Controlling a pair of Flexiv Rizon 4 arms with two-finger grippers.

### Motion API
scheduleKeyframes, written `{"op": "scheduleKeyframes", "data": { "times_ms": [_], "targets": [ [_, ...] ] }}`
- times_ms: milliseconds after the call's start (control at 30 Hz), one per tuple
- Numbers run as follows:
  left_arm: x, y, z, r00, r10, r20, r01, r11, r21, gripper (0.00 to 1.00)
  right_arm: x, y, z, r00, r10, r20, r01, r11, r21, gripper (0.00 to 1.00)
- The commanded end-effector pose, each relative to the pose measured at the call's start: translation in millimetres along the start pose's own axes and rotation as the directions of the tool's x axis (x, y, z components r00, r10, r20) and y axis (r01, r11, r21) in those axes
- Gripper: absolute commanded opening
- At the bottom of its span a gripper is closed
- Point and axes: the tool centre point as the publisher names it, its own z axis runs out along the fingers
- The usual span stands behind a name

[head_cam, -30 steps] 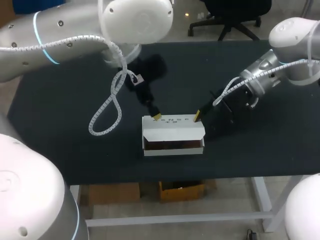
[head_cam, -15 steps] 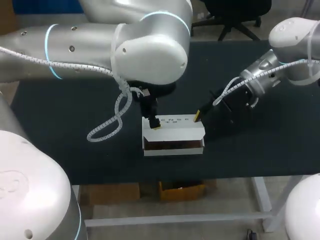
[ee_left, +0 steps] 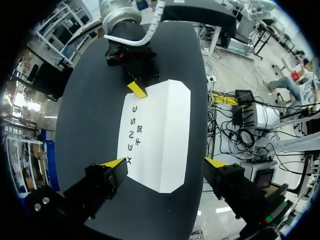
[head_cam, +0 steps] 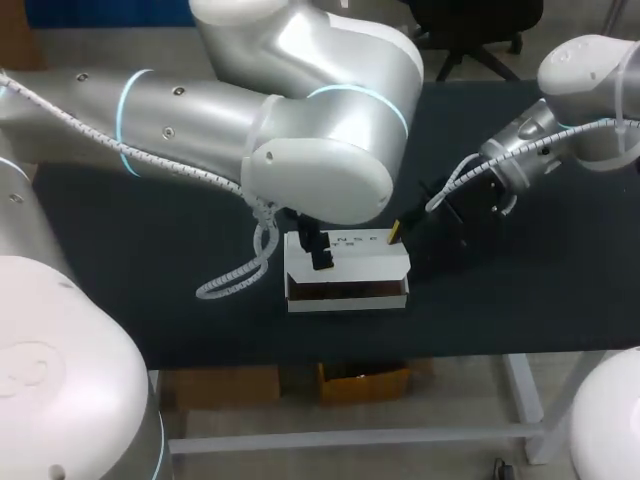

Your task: Assemble the packaging by folding the flat box into shape, placing the metal phone stand inside, and closing the box properly

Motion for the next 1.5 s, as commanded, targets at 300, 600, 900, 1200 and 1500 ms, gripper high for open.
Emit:
{"op": "scheduleKeyframes", "data": {
  "times_ms": [300, 600, 900, 1200, 1500],
  "targets": [
    [3.2, -3.5, 9.3, 0.994, 0.061, 0.091, -0.058, 0.998, -0.029, 1.0, 0.2, 0.0, -0.4, 1.0, 0.0, 0.0, 0.0, 1.0, 0.002, 0.42],
    [-1.3, -0.2, 27.9, 0.994, 0.02, 0.107, -0.014, 0.998, -0.056, 0.89, 0.2, 0.0, -0.4, 1.0, 0.0, 0.0, 0.0, 1.0, 0.002, 0.41],
    [-2.0, 1.2, 34.7, 0.995, 0.02, 0.1, -0.013, 0.997, -0.07, 0.85, 0.2, 0.0, -0.4, 1.0, 0.0, 0.0, 0.0, 1.0, 0.002, 0.42],
    [-5.9, 2.8, 37.3, 0.996, 0.018, 0.089, -0.011, 0.997, -0.081, 0.72, 0.2, 0.0, -0.4, 1.0, 0.0, 0.0, 0.0, 1.0, 0.002, 0.41],
    [-8.3, 2.2, 46.1, 0.997, 0.027, 0.074, -0.021, 0.996, -0.089, 0.67, 0.2, 0.0, -0.4, 1.0, 0.0, 0.0, 0.0, 1.0, 0.002, 0.4]
  ]
}}
